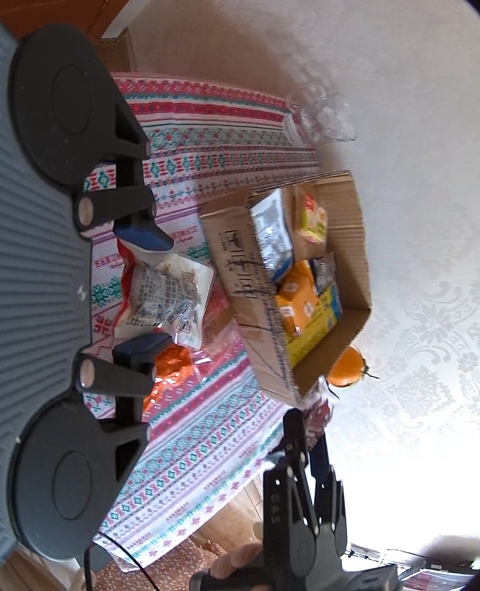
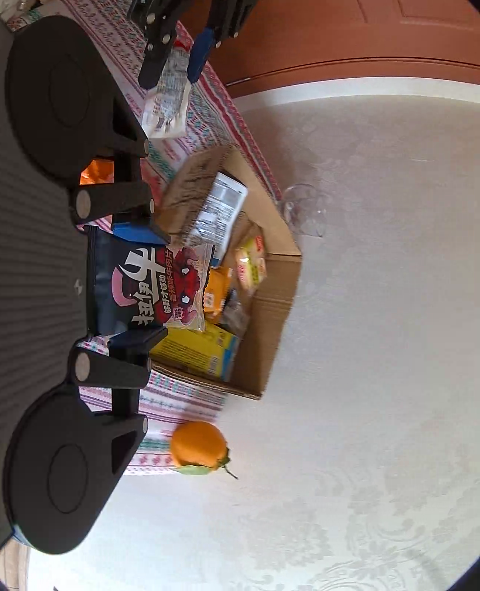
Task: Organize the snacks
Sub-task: 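Carry clear pouch into the box and open left tool while right tool follows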
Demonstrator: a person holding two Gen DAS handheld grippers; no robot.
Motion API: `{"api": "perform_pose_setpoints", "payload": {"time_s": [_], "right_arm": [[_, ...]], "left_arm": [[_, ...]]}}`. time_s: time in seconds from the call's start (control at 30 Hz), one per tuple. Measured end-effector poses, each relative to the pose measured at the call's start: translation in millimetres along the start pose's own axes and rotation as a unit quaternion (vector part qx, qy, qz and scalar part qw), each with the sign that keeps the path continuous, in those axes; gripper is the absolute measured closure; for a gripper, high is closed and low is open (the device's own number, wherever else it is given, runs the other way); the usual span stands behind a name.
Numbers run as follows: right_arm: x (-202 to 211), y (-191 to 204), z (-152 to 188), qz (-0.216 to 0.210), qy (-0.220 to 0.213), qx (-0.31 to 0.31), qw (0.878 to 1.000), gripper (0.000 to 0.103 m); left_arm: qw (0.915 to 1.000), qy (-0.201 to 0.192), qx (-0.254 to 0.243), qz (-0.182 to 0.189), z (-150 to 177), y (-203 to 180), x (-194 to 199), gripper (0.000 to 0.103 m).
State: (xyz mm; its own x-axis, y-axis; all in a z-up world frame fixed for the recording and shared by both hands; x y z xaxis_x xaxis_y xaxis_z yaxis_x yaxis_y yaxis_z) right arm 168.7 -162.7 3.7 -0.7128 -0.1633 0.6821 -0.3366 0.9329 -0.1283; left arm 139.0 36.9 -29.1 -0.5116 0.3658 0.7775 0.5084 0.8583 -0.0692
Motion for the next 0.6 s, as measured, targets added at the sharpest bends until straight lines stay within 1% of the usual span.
{"api": "perform_pose_setpoints", "payload": {"time_s": [0.17, 0.3, 0.47, 0.53, 0.6], "right_arm": [[-7, -3, -9, 0.001, -0.005, 0.001, 1.000, 0.052], [-10, -2, -12, -0.001, -0.008, 0.000, 1.000, 0.052], [-13, -2, -13, -0.002, -0.008, -0.004, 1.000, 0.052], [-14, -3, -13, -0.002, -0.010, -0.006, 1.000, 0.052], [-14, -2, -13, -0.002, -0.010, -0.006, 1.000, 0.052]], "left_arm": [[0.9997, -0.020, -0.008, -0.010, -22, 5, 4, 0.055], [0.9985, -0.042, -0.021, -0.028, -51, 14, -4, 0.055], [0.9974, -0.051, -0.028, -0.042, -88, 24, -30, 0.055], [0.9973, -0.052, -0.023, -0.047, -100, 28, -44, 0.055], [0.9963, -0.061, -0.016, -0.058, -108, 29, -57, 0.051]]}}
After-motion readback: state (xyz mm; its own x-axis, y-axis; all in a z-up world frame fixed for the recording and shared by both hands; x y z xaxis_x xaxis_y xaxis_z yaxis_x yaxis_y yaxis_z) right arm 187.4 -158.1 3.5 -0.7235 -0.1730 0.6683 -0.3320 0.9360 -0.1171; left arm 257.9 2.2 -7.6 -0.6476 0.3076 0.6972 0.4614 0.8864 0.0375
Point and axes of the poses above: each gripper's, at about its wrist camera, not at the fingertips, and x roughly against the way its jaws point, y to its left, z to its underside, the point moved 2 cm from there along -x, roughly the way its jaws point, and after that the axes turned 4 degrees about y, right-handed, at the moved point
